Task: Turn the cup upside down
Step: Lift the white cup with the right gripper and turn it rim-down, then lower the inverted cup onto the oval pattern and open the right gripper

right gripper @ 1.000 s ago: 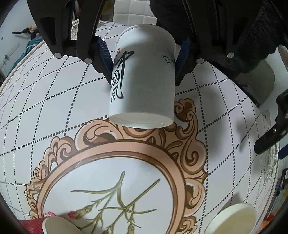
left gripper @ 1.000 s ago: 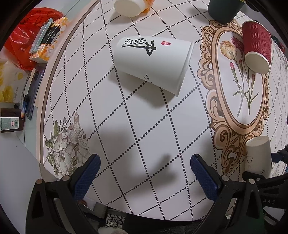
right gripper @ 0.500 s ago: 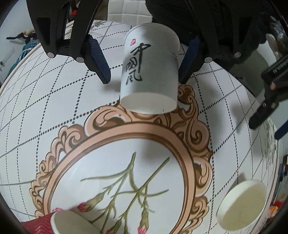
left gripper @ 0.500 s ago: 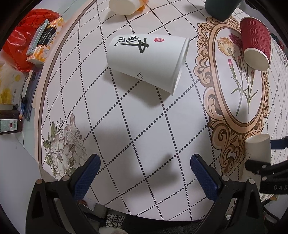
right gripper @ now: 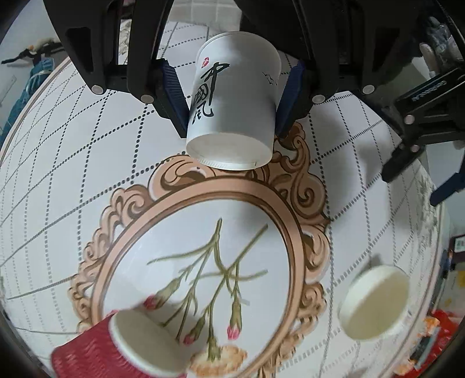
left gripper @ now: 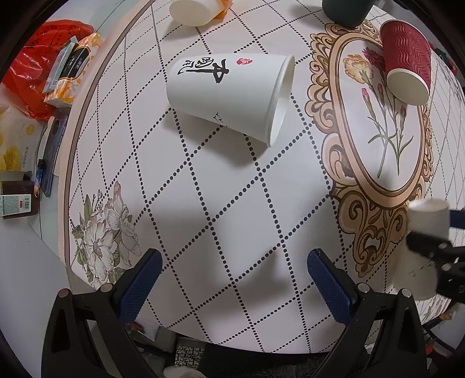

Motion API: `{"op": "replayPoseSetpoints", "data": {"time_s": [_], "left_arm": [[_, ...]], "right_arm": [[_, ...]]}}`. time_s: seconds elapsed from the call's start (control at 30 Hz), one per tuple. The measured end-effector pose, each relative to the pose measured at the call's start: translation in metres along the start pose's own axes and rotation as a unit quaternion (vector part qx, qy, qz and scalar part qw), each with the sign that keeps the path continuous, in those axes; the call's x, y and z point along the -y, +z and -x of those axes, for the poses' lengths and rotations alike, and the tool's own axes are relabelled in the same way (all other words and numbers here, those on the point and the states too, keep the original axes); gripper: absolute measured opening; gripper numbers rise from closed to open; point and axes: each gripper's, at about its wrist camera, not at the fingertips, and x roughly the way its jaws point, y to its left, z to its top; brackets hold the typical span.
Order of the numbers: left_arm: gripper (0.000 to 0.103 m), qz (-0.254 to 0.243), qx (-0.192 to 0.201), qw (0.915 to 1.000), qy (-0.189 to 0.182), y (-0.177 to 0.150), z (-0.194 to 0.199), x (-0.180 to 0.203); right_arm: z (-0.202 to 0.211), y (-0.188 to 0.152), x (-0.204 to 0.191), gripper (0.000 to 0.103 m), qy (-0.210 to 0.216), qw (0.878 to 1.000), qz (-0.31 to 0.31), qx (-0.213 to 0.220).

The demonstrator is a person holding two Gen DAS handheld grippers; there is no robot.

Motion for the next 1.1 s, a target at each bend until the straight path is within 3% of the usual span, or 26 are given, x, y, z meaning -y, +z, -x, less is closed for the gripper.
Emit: {"op": "replayPoseSetpoints", "data": {"time_s": [0.17,0.27,0.4,0.5,0.7,1.1], "left_arm": [[0.102,0.001,0.001,1.0000,0.001,-0.008,0.003,0.002],[0.102,0.004,0.000,1.0000,0.001,-0.012,0.005,0.002],[0.102,0.005,-0.001,1.0000,0.005,-0.018,0.004,0.002],[0.102,0.006,-0.005,1.0000,0.006,-0.024,0.002,0.006],[0.102,0.003,-0.006,1.0000,0.006,-0.030,-0.002,0.014],[0.102,0.008,0.006,1.0000,0.001,-0.043,0.002,0.030]], "right_arm": [[0.032,-0.013,0.007,0.062,0.009,0.995,-0.016,0.095],[0.048,-0.020,0.015,0.061,0.013,0.983,-0.031,0.178],[0.072,-0.029,0.015,0.061,-0.004,0.952,-0.042,0.302],[0.070,-0.033,0.012,0.061,-0.009,0.935,-0.045,0.351],[0.047,-0.045,0.005,0.062,-0.027,0.923,-0.025,0.383],[0.036,-0.066,0.008,0.063,-0.019,0.933,-0.003,0.360]]}}
